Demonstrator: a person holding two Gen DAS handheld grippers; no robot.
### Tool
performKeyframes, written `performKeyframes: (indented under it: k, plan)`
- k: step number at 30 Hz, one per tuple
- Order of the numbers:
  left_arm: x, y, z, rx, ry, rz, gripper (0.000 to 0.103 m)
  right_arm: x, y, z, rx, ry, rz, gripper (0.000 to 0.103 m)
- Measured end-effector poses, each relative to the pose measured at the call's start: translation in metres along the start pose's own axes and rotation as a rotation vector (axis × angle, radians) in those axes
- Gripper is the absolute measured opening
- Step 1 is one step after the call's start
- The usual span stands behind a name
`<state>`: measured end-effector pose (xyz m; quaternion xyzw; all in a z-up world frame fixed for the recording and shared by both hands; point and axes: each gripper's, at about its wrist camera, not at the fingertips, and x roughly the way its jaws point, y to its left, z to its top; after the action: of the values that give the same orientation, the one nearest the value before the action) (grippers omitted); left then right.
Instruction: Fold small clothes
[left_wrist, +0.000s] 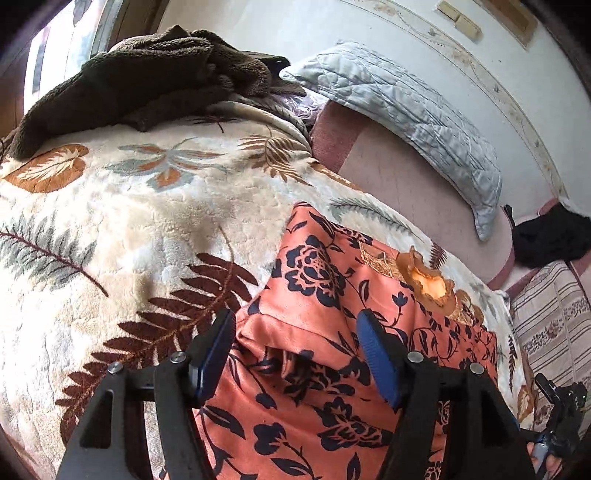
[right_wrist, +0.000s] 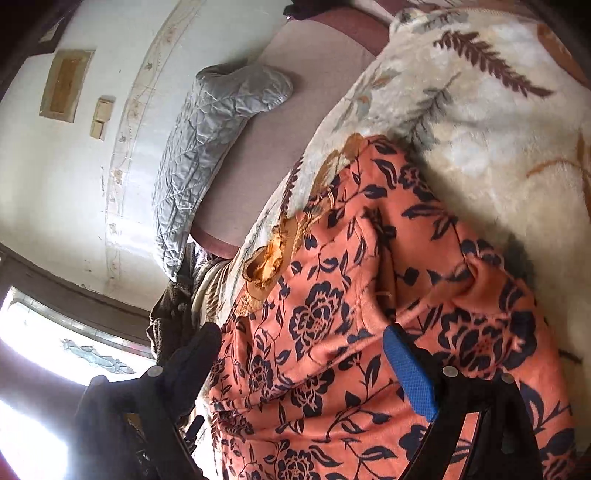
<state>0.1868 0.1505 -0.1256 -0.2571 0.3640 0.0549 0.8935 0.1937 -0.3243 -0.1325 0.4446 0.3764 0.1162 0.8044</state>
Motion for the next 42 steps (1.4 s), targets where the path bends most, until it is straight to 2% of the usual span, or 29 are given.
performKeyframes:
  k: [3,4,6,8,9,10,11,13,15,17,20,21,22,24,26,27,28,29,30,31,32,34,35,37,38,39,40,42]
  plan:
    - [-0.001,0.005,0.004,-0.034,0.006,-0.033,0.069,0.018,0.002,0.008,0.063,0.056,-0.093,0.090]
    - [-0.001,0.007,0.006,-0.042,0.005,-0.038,0.069,0.024,0.003,0.008,0.044,0.062,-0.143,0.089]
    - [-0.003,0.008,0.008,-0.044,0.001,-0.044,0.069,0.027,0.010,0.009,-0.041,0.016,-0.288,0.089]
    - [-0.006,0.010,0.010,-0.049,-0.001,-0.048,0.069,0.034,0.007,0.011,-0.043,0.037,-0.303,0.089]
    - [-0.007,0.011,0.012,-0.056,-0.004,-0.056,0.069,0.041,0.007,0.012,-0.075,0.056,-0.346,0.086]
    - [-0.009,0.013,0.014,-0.063,-0.011,-0.060,0.069,0.045,0.005,0.012,-0.092,0.077,-0.383,0.075]
    - [-0.011,0.016,0.017,-0.072,-0.019,-0.058,0.069,0.052,0.004,0.011,-0.082,0.104,-0.385,0.066]
    - [-0.011,0.022,0.020,-0.099,-0.021,-0.058,0.069,0.059,0.014,0.010,-0.145,0.145,-0.404,0.019]
    - [-0.010,0.025,0.022,-0.108,-0.018,-0.060,0.069,0.063,0.038,0.007,-0.260,0.160,-0.471,0.017]
    - [-0.009,0.026,0.024,-0.103,-0.016,-0.053,0.068,0.055,0.080,0.002,-0.424,0.118,-0.494,0.014]
    - [-0.006,0.024,0.022,-0.095,-0.005,-0.059,0.069,0.025,0.139,-0.012,-0.669,-0.055,-0.507,0.014]
    - [-0.003,0.021,0.022,-0.081,0.002,-0.059,0.069,0.018,0.144,-0.015,-0.714,-0.096,-0.514,0.014]
    - [0.000,0.017,0.020,-0.066,0.012,-0.058,0.069,0.018,0.139,-0.017,-0.724,-0.100,-0.515,0.017]
    - [0.012,0.007,0.016,-0.034,0.058,-0.064,0.069,0.037,0.093,-0.013,-0.619,-0.023,-0.525,0.021]
    - [0.031,-0.004,0.008,0.015,0.138,-0.037,0.069,0.063,0.036,-0.007,-0.422,0.157,-0.511,0.021]
    - [0.042,-0.008,0.003,0.051,0.187,0.005,0.068,0.063,0.015,-0.005,-0.344,0.172,-0.502,0.023]
    - [0.051,-0.011,-0.001,0.077,0.218,0.051,0.068,0.053,0.007,-0.004,-0.301,0.131,-0.434,0.026]
    - [0.054,-0.013,-0.004,0.098,0.214,0.083,0.068,0.045,0.006,-0.002,-0.273,0.103,-0.414,0.030]
    - [0.053,-0.016,-0.005,0.113,0.201,0.097,0.068,0.037,0.008,0.001,-0.256,0.085,-0.395,0.045]
    - [0.049,-0.019,-0.004,0.116,0.190,0.096,0.068,0.031,0.011,0.004,-0.246,0.074,-0.364,0.070]
    - [0.042,-0.021,-0.002,0.110,0.162,0.077,0.068,0.025,0.015,0.007,-0.244,0.057,-0.337,0.073]
    - [0.030,-0.025,0.001,0.126,0.100,0.054,0.068,0.020,0.025,0.014,-0.258,0.046,-0.324,0.073]
    - [0.032,-0.029,0.000,0.156,0.107,0.069,0.068,0.022,0.025,0.017,-0.252,0.073,-0.309,0.073]
    - [0.050,-0.031,-0.007,0.198,0.198,0.102,0.068,0.037,0.016,0.017,-0.224,0.157,-0.320,0.073]
    - [0.057,-0.031,-0.011,0.214,0.220,0.130,0.068,0.050,0.010,0.017,-0.206,0.204,-0.342,0.070]
    - [0.056,-0.034,-0.013,0.241,0.196,0.151,0.068,0.055,0.007,0.017,-0.202,0.221,-0.348,0.054]
    - [0.054,-0.037,-0.013,0.260,0.186,0.158,0.068,0.058,0.008,0.017,-0.222,0.223,-0.357,0.016]
    - [0.051,-0.036,-0.010,0.249,0.181,0.138,0.068,0.059,0.024,0.018,-0.287,0.224,-0.382,0.014]
